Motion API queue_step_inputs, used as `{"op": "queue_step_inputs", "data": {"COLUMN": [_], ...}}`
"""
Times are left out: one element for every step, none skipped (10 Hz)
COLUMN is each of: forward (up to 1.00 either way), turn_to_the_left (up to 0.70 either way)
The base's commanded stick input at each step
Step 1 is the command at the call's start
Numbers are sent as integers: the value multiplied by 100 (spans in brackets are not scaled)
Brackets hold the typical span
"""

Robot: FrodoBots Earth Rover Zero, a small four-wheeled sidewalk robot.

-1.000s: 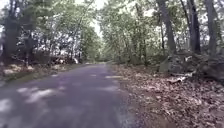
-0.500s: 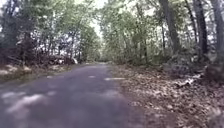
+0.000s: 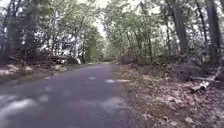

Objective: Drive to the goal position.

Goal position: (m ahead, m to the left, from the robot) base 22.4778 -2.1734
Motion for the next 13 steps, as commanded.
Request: {"op": "queue_step_inputs", "data": {"forward": [70,70,70,70,70,70,70,70,70,70,70,70,70], "turn_to_the_left": [14,14,14,7,0,0,0,1,14,14,12,5,2]}}
